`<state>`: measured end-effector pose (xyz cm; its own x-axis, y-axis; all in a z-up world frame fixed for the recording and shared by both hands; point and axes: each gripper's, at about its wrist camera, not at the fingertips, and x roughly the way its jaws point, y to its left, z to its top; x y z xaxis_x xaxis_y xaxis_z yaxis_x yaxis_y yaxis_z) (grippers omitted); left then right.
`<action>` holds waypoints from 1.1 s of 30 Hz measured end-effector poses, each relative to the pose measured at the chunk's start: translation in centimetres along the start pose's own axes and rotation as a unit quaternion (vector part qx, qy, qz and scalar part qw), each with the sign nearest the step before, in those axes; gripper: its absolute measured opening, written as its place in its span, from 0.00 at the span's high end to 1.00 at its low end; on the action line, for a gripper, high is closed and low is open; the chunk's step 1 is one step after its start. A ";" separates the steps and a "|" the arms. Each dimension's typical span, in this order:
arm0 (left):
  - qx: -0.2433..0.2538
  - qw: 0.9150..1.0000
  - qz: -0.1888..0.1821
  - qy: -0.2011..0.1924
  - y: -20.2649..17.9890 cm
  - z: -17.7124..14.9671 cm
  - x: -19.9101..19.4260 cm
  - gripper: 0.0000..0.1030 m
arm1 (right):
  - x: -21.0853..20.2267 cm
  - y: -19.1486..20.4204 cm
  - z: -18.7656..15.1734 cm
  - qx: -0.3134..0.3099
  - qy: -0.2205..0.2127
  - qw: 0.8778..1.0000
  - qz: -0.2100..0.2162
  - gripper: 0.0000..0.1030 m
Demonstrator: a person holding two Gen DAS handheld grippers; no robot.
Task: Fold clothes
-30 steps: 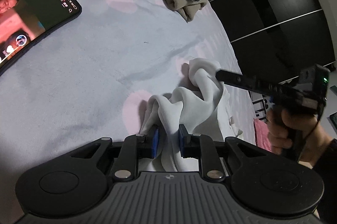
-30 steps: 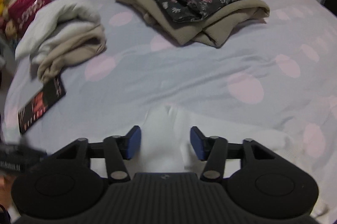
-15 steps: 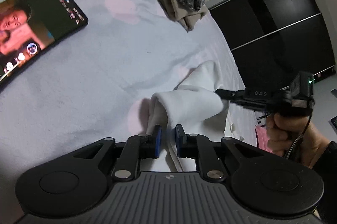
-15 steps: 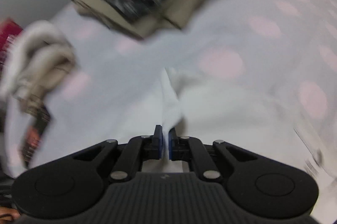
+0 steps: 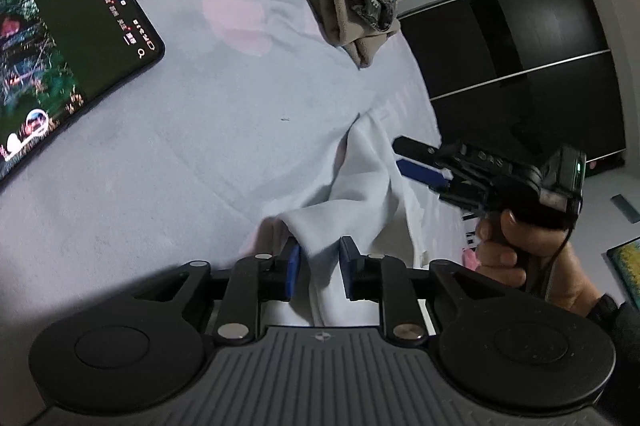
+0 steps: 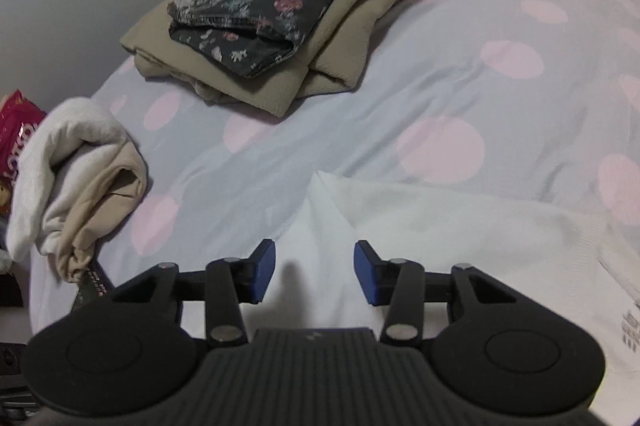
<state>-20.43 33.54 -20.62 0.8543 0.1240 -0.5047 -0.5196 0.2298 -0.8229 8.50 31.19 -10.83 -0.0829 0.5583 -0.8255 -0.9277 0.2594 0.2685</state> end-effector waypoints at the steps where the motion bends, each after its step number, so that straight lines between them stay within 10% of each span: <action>1: 0.009 1.000 0.008 0.003 -0.2 0.0 0.1 0.85 | 0.6 0.4 0.1 -0.012 0.006 1.000 -0.017 0.59; 5: 0.060 0.997 0.053 0.018 -1.8 -0.1 0.5 0.89 | 2.8 2.4 0.0 -0.086 0.028 0.988 -0.126 0.73; 12: 0.049 0.994 0.094 -0.005 -2.0 -0.1 -1.2 0.81 | -2.7 3.4 -3.0 -0.100 -0.026 0.991 -0.089 0.67; 15: 0.051 0.993 0.102 -0.015 -2.5 -0.2 -2.0 0.81 | -5.0 4.8 -6.8 -0.126 -0.021 0.990 -0.056 0.62; 23: 0.112 0.987 0.087 -0.077 -5.8 -1.1 -4.5 0.81 | -4.8 10.1 -20.7 -0.210 0.011 0.966 -0.150 0.56; 29: 0.225 0.974 0.017 -0.001 -8.9 -1.9 -0.1 0.81 | -9.4 9.7 -22.7 -0.175 -0.040 0.968 -0.175 0.54; 33: 0.232 0.970 0.059 0.036 -8.2 -1.9 2.9 0.81 | -12.6 5.2 -22.9 -0.125 -0.060 0.969 -0.203 0.53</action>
<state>-13.73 30.21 -15.77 0.7774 0.1118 -0.6190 -0.5371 0.6302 -0.5607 -3.61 7.46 -10.37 0.3361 0.5423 -0.7700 -0.9355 0.2867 -0.2065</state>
